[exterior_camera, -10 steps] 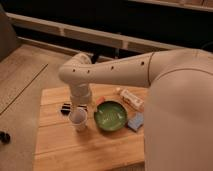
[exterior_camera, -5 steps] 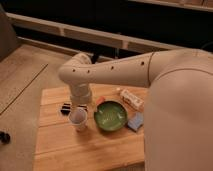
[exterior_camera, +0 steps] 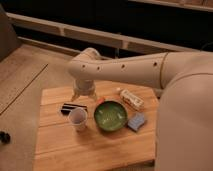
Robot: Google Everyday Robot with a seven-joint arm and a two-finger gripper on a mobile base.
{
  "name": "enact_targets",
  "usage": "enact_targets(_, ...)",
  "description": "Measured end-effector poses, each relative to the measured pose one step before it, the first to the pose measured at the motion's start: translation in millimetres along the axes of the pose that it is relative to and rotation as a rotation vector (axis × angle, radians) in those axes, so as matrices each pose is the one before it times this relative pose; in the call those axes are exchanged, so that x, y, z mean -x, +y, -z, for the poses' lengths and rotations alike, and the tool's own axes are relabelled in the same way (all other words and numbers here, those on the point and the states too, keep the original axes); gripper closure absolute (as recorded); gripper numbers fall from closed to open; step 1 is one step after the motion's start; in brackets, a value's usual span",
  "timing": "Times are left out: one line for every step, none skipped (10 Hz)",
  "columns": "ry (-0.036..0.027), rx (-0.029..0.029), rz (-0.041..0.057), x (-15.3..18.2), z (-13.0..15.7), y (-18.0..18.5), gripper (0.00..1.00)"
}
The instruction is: Place the pepper on the white sponge
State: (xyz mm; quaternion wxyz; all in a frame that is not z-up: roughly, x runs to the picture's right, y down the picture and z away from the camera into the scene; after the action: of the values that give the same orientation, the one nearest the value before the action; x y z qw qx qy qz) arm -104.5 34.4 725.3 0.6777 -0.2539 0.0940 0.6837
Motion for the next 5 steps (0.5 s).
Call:
enact_targets(-0.04936,0.04146,0.00121,11.24,3.72,-11.19,0.35)
enact_targets(-0.03915,0.02329,-0.01639,7.08,3.48,-22.57,0.35)
enact_targets(-0.02531,0.01358,-0.01038,4.30,3.24,-13.91,0.35)
enact_targets(-0.00904,0.00680,-0.00343,1.38,1.07,-3.90,0.35)
enact_targets(0.00141,0.00154,0.00254,-0.43,-0.50,2.04,0.35)
